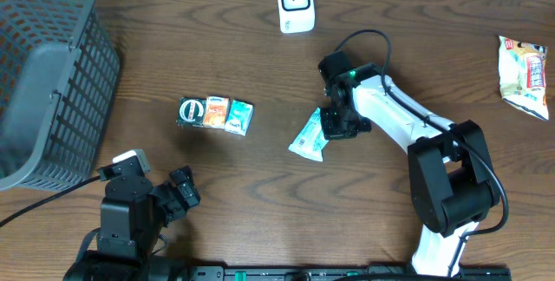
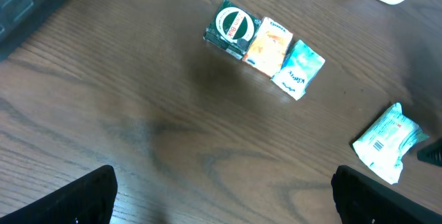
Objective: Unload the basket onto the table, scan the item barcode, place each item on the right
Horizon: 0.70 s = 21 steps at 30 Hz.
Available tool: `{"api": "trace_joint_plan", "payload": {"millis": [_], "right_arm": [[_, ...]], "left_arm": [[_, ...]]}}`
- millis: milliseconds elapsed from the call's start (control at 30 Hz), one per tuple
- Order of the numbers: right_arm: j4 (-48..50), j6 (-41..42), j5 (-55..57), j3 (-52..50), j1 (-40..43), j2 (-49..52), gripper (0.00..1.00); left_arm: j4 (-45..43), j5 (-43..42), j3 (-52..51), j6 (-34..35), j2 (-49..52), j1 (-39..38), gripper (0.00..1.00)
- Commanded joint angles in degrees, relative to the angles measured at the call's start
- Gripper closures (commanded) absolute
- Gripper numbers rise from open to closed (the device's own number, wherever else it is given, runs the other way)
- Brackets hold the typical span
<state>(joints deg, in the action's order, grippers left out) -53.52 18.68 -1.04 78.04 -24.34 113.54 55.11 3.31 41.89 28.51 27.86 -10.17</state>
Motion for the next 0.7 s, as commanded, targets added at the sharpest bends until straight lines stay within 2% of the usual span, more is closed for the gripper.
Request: {"api": "trace_joint_plan", "payload": {"millis": [0, 433, 667], "right_arm": [[2.1, 1.0, 0.6, -0.7, -0.2, 0.0, 0.98], [9.8, 1.0, -1.3, -2.2, -0.2, 0.0, 0.99], [10.9, 1.0, -4.2, -1.9, 0.3, -0.1, 0.95]], "left_arm": [[0.0, 0.2, 0.1, -0.1, -0.3, 0.1, 0.03], [0.0, 0.2, 0.1, -0.1, -0.3, 0.1, 0.02], [0.0, 0.2, 0.1, -0.1, -0.3, 0.1, 0.02]]}}
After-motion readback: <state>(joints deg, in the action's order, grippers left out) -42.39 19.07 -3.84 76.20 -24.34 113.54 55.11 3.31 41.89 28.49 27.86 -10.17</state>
